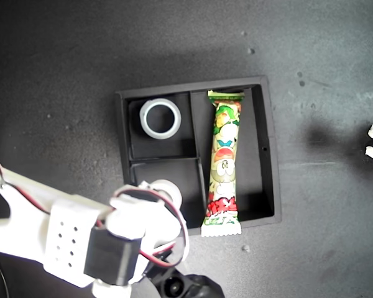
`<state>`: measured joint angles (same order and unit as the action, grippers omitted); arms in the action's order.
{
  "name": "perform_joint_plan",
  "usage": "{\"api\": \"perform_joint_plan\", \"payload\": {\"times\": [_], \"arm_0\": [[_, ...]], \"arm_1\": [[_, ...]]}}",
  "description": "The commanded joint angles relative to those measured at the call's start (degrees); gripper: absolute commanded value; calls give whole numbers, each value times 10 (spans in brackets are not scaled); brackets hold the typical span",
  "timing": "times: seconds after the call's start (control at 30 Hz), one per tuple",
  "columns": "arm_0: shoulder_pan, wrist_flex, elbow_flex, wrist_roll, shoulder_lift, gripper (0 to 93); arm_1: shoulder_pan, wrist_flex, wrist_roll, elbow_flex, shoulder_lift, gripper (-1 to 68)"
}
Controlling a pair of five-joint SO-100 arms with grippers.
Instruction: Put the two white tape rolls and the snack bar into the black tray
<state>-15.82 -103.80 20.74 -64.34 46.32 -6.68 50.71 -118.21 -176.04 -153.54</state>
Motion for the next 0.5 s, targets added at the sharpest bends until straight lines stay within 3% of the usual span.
{"api": "perform_joint_plan", "payload": {"times": [0.0, 0.03, 0.13, 0.17, 0.23, 0.47], "arm_0": [[0, -10, -57, 0, -17, 1], [0, -10, -69, 1, -25, 1], [1, -11, -85, 4, -41, 1], [2, -11, -91, 4, -48, 1], [3, -11, -99, 5, -60, 1], [8, -12, -95, -3, -80, 1]], "arm_1": [[3, 1, 14, -24, 4, 120], [7, 1, 26, -24, 4, 158], [10, 11, 18, -24, 4, 142], [10, 12, 17, -24, 4, 119], [10, 12, 15, -24, 4, 11], [10, 13, 12, -24, 4, 0]]}}
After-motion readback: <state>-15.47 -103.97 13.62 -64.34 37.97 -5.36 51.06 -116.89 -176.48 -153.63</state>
